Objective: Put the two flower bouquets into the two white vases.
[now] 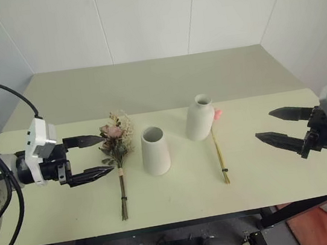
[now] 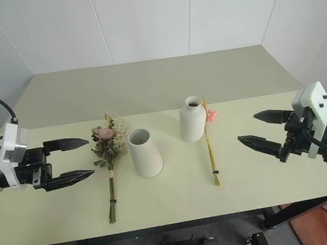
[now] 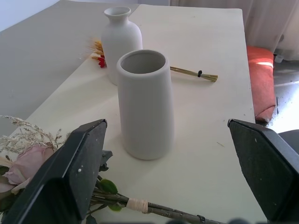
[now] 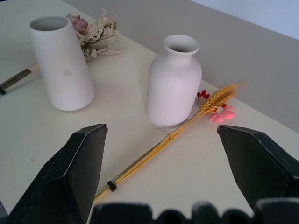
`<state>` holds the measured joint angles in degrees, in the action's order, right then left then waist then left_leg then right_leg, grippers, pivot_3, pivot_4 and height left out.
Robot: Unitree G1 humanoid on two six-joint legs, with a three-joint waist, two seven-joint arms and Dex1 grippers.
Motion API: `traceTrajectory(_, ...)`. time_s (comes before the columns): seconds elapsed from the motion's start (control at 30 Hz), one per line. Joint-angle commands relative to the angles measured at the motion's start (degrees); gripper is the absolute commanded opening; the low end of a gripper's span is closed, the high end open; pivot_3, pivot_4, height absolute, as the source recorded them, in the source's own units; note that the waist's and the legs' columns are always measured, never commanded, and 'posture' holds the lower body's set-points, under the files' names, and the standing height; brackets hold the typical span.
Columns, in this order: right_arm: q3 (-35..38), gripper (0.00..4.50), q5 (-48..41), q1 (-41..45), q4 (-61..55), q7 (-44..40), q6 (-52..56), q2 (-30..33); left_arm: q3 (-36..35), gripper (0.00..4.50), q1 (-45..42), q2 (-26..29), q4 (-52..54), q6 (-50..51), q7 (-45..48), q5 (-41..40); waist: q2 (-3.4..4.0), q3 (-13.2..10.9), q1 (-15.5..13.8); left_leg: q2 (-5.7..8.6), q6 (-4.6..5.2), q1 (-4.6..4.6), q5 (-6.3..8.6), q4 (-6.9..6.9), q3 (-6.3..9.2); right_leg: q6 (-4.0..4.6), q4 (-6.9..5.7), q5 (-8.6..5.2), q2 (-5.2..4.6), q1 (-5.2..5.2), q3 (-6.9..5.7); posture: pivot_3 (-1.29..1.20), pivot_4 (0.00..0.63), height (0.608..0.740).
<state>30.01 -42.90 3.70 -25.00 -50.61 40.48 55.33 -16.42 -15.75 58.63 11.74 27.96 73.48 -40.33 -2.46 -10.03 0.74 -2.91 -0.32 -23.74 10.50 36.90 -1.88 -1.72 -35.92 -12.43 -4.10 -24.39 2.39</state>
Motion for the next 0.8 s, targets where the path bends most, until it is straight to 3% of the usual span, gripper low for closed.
traceTrajectory(0.03, 1.26, 4.48, 0.25, 0.78, -0.39, -0.14, -1.06, 0.92, -1.39, 4.50, -1.37, 0.57, 0.24, -1.12, 0.35, 0.14, 0.00, 0.00, 0.01, 0.00, 0.00, 0.00, 0.00, 0.00, 0.00, 0.00, 0.00, 0.00, 0.00, 0.00, 0.00, 0.00, 0.150, 0.740)
traceTrajectory(0.3, 1.15, 4.48, 0.20, 0.65, -0.58, 0.19, -0.28, 0.97, -1.00, 4.50, -2.21, 0.28, -0.32, -1.72, 0.43, 0.44, 0.00, 0.00, 0.00, 0.00, 0.00, 0.00, 0.00, 0.00, 0.00, 0.00, 0.00, 0.00, 0.00, 0.00, 0.00, 0.00, 0.150, 0.740)
traceTrajectory(0.5, -9.14, 4.48, -2.42, 5.45, -1.23, 5.50, 14.95, 5.37, 2.20, 4.50, -9.47, -2.73, -1.04, -1.91, 0.09, -0.35, 0.00, 0.00, 0.00, 0.01, 0.00, 0.00, 0.00, 0.01, -0.01, 0.02, -0.01, 0.01, 0.00, 0.01, 0.00, 0.00, 0.150, 0.740)
traceTrajectory(0.67, -18.62, 4.48, -5.60, 20.49, 1.65, 17.39, 35.06, -1.05, 5.37, 4.50, -15.22, -4.66, -1.61, -2.76, 1.67, 0.03, -0.02, -0.01, 0.45, 0.01, 0.00, -0.04, 0.00, 0.01, -0.01, -0.08, -0.01, 0.09, 0.04, -0.04, 0.05, 0.00, 0.150, 0.740)
traceTrajectory(0.8, -25.77, 4.48, -0.68, 31.99, 8.50, 26.08, 46.83, -9.66, 6.15, 4.50, -17.00, -5.49, -1.62, -2.93, 2.41, -0.08, -0.02, -0.01, 0.58, 0.00, 0.01, -0.11, -0.01, 0.00, 0.01, -0.26, -0.03, 0.21, 0.07, -0.12, 0.05, 0.00, 0.150, 0.740)
